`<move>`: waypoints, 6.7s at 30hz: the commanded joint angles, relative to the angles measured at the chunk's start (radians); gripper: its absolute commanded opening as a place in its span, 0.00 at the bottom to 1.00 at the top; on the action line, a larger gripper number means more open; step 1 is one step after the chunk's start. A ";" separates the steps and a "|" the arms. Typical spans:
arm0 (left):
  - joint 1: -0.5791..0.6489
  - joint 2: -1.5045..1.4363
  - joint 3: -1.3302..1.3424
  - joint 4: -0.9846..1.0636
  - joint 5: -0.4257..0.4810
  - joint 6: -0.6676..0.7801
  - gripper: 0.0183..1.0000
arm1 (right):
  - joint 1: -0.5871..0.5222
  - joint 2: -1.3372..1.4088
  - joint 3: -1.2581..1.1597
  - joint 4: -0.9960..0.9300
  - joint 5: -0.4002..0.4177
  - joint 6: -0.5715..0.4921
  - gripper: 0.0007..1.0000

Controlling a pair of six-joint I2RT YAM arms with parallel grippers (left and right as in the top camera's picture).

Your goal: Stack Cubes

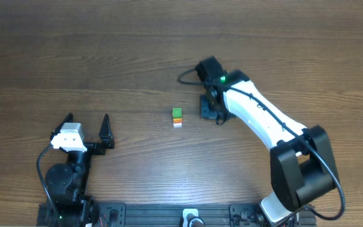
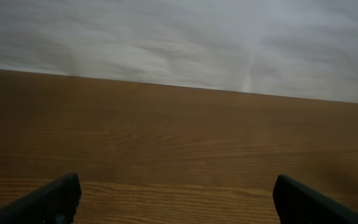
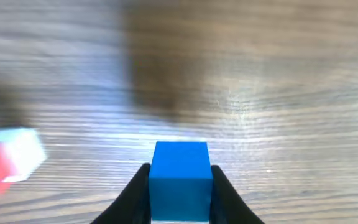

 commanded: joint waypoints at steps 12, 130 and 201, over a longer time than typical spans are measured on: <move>0.006 -0.008 -0.008 0.003 0.010 0.018 1.00 | 0.233 -0.052 0.344 -0.150 0.032 0.057 0.01; 0.006 -0.008 -0.008 0.003 0.010 0.018 1.00 | -0.053 0.056 0.462 -0.068 0.095 -0.100 0.99; 0.006 -0.008 -0.008 0.003 0.010 0.018 1.00 | -0.420 -1.759 -1.210 0.800 -0.003 -0.472 0.99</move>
